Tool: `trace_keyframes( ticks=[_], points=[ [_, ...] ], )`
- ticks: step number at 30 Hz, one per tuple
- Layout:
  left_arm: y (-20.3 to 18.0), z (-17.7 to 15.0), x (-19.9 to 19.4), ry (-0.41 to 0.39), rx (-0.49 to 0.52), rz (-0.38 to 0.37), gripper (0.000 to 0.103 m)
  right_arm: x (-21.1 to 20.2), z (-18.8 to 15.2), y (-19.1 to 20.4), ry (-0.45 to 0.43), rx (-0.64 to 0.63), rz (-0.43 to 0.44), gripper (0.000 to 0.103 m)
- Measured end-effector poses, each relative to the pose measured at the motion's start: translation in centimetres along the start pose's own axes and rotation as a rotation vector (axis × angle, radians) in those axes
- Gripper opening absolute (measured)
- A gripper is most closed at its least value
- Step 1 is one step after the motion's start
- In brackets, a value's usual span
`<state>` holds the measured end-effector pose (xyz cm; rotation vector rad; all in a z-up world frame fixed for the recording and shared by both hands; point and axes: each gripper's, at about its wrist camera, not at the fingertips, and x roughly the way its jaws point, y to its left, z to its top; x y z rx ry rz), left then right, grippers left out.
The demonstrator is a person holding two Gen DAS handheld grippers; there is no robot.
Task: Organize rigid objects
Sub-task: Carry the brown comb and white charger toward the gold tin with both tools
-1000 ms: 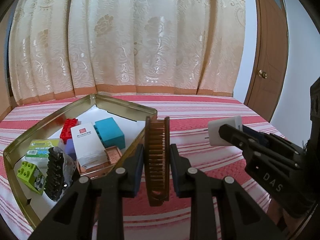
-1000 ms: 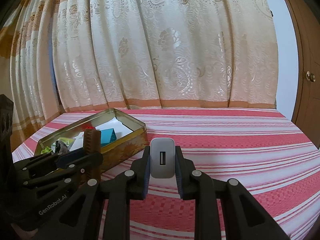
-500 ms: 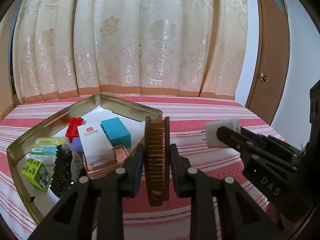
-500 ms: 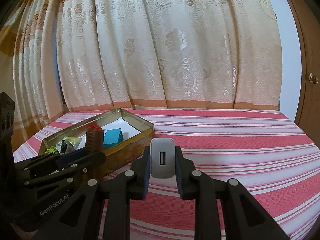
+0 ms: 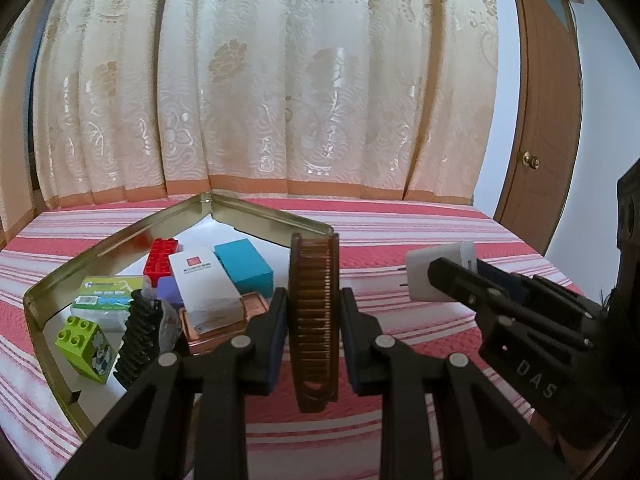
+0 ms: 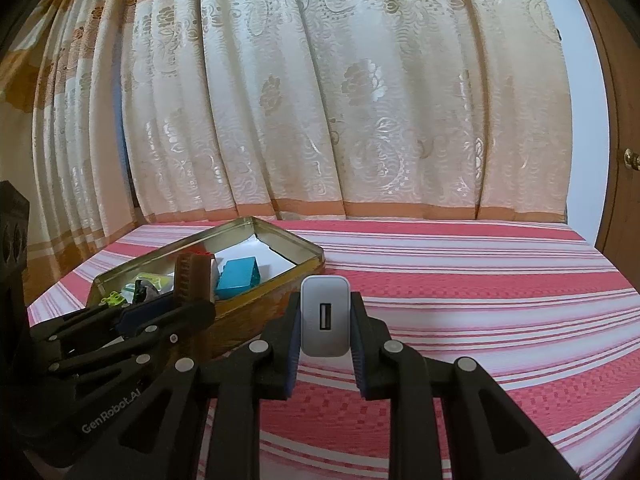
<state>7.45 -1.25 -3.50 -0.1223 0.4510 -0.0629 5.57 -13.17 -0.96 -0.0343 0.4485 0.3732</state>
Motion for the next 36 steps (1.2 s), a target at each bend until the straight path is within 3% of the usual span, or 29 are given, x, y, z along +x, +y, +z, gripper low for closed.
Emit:
trace_keyframes(
  ticks=[36],
  points=[
    [1.5, -0.1, -1.5, -0.025, -0.030, 0.007, 0.024, 0.5, 0.0, 1.2, 0.008, 0.013, 0.045, 0.024]
  ],
)
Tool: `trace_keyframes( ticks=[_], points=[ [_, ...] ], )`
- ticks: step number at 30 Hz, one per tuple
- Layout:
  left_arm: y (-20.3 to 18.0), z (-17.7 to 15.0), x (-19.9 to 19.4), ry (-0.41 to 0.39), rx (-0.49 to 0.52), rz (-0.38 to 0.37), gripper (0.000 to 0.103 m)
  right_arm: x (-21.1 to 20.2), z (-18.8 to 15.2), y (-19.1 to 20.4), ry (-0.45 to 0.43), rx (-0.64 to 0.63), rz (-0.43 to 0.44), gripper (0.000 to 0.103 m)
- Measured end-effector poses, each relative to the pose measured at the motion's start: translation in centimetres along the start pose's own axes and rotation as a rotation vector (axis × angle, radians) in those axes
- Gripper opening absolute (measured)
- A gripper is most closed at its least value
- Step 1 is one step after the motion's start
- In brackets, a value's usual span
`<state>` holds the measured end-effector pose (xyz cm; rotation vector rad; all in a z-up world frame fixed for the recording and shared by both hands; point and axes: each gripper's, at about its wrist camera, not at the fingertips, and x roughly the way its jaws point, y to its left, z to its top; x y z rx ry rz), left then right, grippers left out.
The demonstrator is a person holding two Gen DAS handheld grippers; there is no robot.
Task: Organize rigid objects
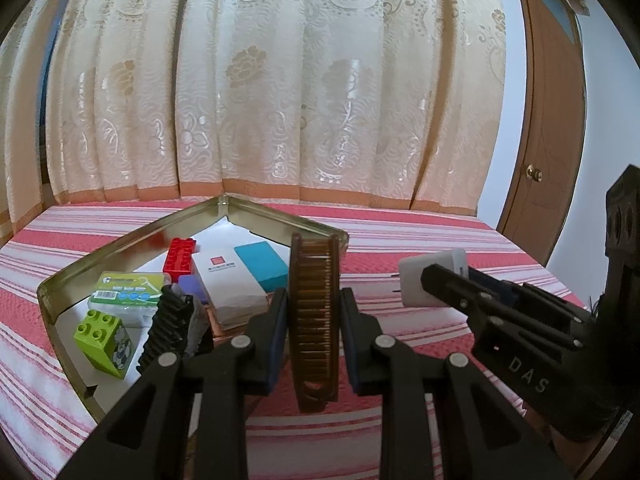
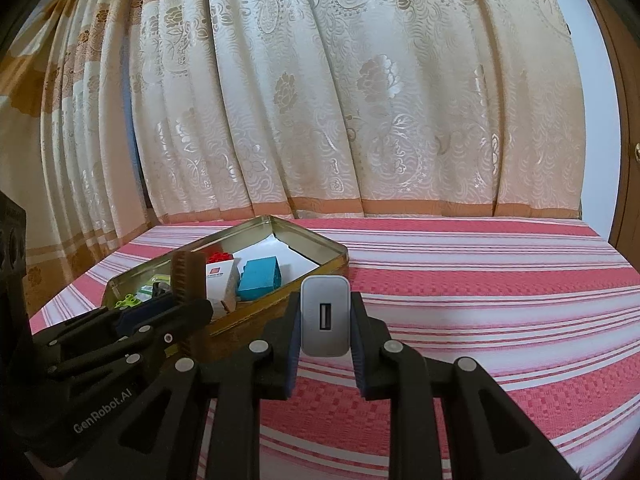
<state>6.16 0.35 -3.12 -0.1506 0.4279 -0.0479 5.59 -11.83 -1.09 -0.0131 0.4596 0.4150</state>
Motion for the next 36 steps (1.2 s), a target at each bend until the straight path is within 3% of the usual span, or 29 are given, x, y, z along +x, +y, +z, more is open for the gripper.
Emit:
trace_keyframes(
  ticks=[36],
  points=[
    [3.5, -0.2, -2.8, -0.060, -0.038, 0.030, 0.024, 1.9, 0.2, 3.3, 0.036, -0.047, 0.059, 0.024]
  ],
)
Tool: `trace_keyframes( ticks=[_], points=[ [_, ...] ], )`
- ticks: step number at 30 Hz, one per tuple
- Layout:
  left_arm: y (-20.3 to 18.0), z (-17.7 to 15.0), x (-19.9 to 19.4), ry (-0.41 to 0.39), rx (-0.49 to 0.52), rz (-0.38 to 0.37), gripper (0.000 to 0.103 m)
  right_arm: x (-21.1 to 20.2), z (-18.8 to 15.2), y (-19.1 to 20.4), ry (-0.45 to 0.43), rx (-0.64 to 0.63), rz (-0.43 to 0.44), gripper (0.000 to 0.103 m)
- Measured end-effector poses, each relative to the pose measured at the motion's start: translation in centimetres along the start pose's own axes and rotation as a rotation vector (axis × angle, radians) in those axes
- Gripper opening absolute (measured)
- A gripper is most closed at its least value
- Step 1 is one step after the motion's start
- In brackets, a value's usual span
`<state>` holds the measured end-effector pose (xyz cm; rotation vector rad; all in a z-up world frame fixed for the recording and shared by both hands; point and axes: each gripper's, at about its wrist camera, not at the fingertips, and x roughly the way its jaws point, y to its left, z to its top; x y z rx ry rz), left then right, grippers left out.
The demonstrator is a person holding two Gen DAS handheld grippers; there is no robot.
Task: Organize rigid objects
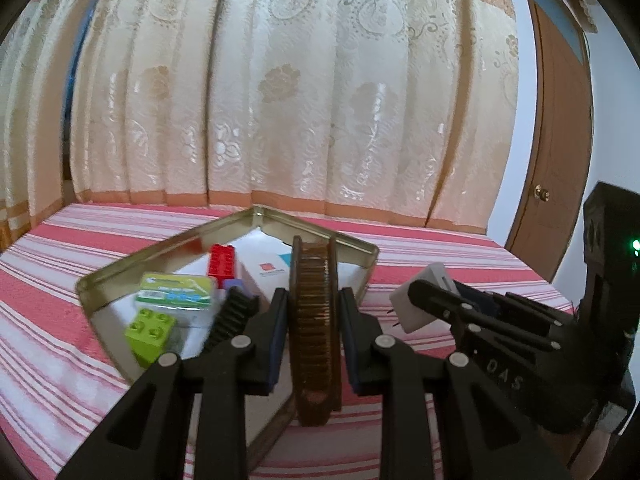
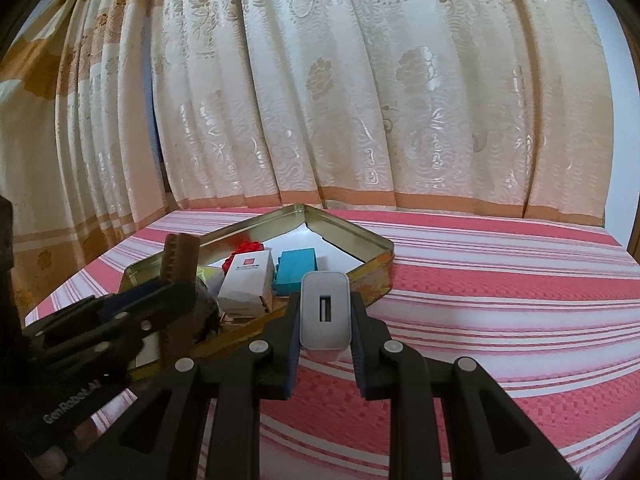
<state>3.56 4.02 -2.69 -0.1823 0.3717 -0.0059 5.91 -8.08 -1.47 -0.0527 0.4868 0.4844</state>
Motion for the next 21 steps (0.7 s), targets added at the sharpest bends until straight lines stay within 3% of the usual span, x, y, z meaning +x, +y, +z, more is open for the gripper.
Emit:
trace_keyframes(
  ticks=[9, 21],
  points=[
    [1.4, 0.3, -0.6, -0.017, 0.023, 0.000, 0.024, 1.2, 0.4, 1.3, 0.000, -0.022, 0.023, 0.024],
    [5.6, 2.3, 3.1, 0.085, -0.002, 0.065, 0.024, 4.5, 3.5, 4.3, 0.022, -0.047, 0.124, 0.024]
  ],
)
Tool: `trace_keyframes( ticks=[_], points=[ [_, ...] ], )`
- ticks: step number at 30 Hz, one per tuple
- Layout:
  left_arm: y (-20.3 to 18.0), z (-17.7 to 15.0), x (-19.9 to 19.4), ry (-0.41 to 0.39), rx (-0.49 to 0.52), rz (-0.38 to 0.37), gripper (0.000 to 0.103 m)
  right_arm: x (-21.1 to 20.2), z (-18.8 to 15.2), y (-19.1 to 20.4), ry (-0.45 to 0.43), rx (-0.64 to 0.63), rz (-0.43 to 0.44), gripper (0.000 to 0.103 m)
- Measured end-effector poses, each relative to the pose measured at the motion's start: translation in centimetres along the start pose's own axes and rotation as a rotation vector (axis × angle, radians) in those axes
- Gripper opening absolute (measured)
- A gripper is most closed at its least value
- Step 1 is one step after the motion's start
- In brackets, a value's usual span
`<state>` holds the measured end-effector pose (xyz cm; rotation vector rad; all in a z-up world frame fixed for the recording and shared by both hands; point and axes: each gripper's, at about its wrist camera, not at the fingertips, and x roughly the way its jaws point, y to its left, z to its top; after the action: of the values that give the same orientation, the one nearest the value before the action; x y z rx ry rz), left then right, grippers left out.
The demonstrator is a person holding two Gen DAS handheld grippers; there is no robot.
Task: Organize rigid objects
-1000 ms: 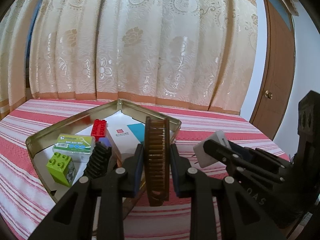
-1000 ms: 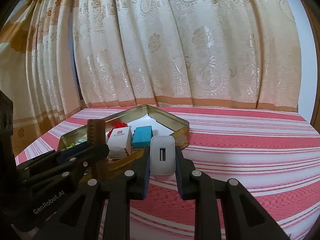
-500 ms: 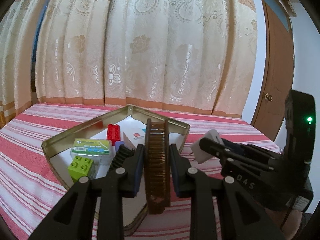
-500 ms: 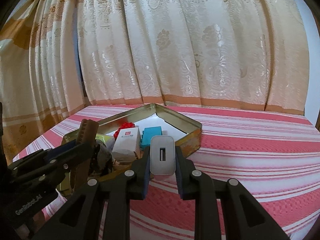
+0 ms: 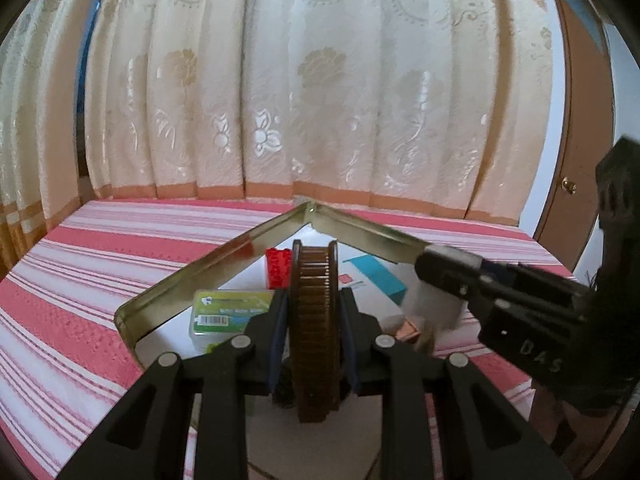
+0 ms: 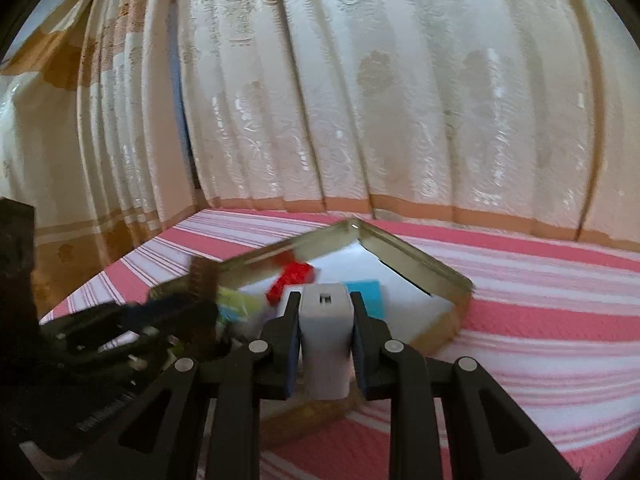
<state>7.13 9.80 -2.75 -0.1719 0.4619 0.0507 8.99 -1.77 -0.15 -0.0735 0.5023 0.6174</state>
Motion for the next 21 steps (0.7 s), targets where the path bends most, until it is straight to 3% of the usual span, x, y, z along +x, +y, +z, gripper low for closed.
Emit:
trace_keyframes(
  ticks=[7, 13, 16, 18, 21],
  points=[
    [2.0, 0.5, 2.3, 0.059, -0.033, 0.062, 0.024, 2.7, 2.0, 2.0, 0.033, -0.017, 0.079, 0.024],
    [3.2, 0.0, 3.9, 0.123, -0.059, 0.100, 0.027, 4.1, 2.0, 2.6, 0.066, -0.011, 0.095, 0.025],
    [3.1, 0.1, 3.2, 0.090, -0.059, 0.120, 0.064, 3.6, 1.7, 2.3, 0.062, -0.007, 0.076, 0.029],
    [3.1, 0.2, 2.4, 0.050, -0.060, 0.145, 0.096, 3.0, 1.6, 1.7, 0.049, 0.017, 0.075, 0.043],
    [3.1, 0.3, 1.0, -0.006, -0.063, 0.155, 0.101, 2.1, 1.4, 1.0, 0.029, 0.050, 0.064, 0.063]
  ],
)
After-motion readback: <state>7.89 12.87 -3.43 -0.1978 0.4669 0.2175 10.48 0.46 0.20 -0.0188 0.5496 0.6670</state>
